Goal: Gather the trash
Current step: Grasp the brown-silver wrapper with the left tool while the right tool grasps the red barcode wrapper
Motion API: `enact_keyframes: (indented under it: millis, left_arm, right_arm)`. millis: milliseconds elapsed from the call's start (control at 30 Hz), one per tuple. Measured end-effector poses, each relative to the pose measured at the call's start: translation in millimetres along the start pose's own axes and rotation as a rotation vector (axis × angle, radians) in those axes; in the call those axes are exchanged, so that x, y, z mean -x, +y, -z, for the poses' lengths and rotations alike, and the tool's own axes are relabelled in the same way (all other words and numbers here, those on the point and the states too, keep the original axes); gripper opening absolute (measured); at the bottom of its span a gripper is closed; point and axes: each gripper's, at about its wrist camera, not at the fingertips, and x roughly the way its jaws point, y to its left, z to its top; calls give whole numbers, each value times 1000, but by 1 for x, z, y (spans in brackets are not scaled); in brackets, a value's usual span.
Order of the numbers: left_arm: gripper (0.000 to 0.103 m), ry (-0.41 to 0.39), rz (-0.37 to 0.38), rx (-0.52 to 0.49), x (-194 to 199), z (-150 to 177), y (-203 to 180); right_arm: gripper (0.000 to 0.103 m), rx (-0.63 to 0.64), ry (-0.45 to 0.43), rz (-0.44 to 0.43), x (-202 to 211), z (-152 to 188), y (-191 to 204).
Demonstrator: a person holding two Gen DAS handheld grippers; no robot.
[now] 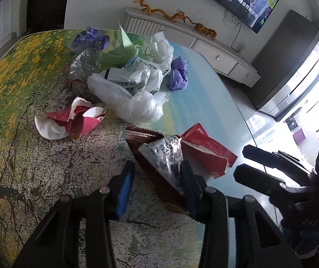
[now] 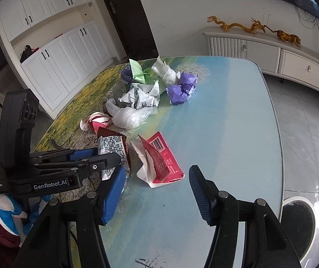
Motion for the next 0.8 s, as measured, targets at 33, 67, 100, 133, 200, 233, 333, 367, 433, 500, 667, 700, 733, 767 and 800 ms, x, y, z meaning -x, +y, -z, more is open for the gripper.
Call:
enact_keyframes:
  millis: [33, 67, 100, 133, 200, 233, 333, 367, 433, 500, 667, 700, 733, 767, 800]
  left_arm:
    - [38, -1, -1, 2, 1, 0, 2]
    - [37, -1, -1, 5, 1, 0, 3]
    - [37, -2, 2, 6, 2, 1, 4]
    - [36, -2, 5, 7, 2, 1, 4]
    - [36, -3, 10, 9, 3, 2, 6]
    - [36, -4, 13, 10, 3, 2, 7]
    - [35, -6, 18, 9, 3, 1, 8]
    - [35, -7, 21, 11, 3, 1, 8]
    - [35, -7, 26, 14, 4, 1, 9]
    - [35, -7, 30, 16, 5, 2, 11]
    - [32, -5, 49, 25, 6, 6, 10]
    - [32, -4, 53, 25, 7, 7, 10]
    - [30, -4, 56, 26, 7, 8, 9]
    - [29, -2, 65, 27, 7, 8, 9]
    - [28, 0, 71, 27, 7, 9, 8]
  right_arm:
    - [57, 6, 8, -2, -5, -1, 1]
    - [57, 10, 15, -2, -9, -2, 1]
    - [57, 14, 22, -2, -12, -3, 1]
    - [57, 17, 30, -1, -17, -4, 1]
    - [57, 19, 38, -3, -23, -6, 1]
    - [57, 20, 42, -1, -25, -6, 1]
    - [57, 24, 54, 16, -33, -8, 0]
    - [57, 25, 57, 21, -34, -7, 0]
    - [57, 25, 62, 30, -37, -7, -1]
    - [57, 27, 68, 42, -39, -7, -1]
    - [45, 36, 73, 75, -42, -7, -1]
    - [43, 37, 73, 80, -43, -7, 0]
    - [41, 40, 74, 87, -43, -8, 1]
    - [38, 40, 73, 91, -42, -7, 1]
    - [37, 41, 72, 94, -42, -6, 1]
